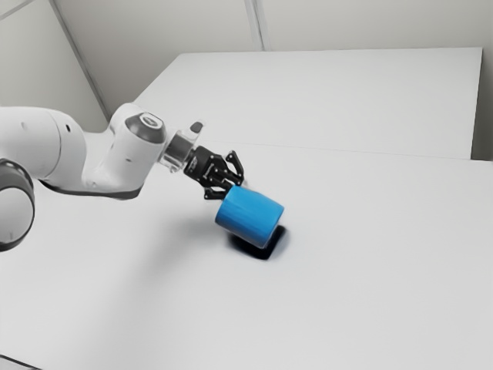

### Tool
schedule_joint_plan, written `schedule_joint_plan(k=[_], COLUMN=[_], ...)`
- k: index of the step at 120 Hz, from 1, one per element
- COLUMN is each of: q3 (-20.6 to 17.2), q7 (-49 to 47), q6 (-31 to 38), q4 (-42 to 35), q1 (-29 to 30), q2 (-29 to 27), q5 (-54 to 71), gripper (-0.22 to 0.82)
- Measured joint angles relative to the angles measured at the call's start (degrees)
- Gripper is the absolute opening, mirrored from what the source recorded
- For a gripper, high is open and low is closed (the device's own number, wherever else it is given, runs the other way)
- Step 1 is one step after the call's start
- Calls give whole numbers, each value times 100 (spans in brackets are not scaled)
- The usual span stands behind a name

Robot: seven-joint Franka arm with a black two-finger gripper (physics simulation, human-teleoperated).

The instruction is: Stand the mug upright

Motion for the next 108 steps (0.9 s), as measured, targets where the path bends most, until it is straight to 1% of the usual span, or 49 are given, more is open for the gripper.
schedule_joint_plan(k=[25,42,58,80,108], q3=[1,0,-4,-12,-11], q7=[-128,-225,-306,-404,-514], q6=[18,34,118,278,369], q4=[-83,-470,-803,-958,-978], q1=[-208,-259,-292,-400,-462], q2=[-618,-1017,-1264,-1361,-1283], q5=[2221,3518,4494,5383,5754], gripper=[-18,-18,-18,-18,-18])
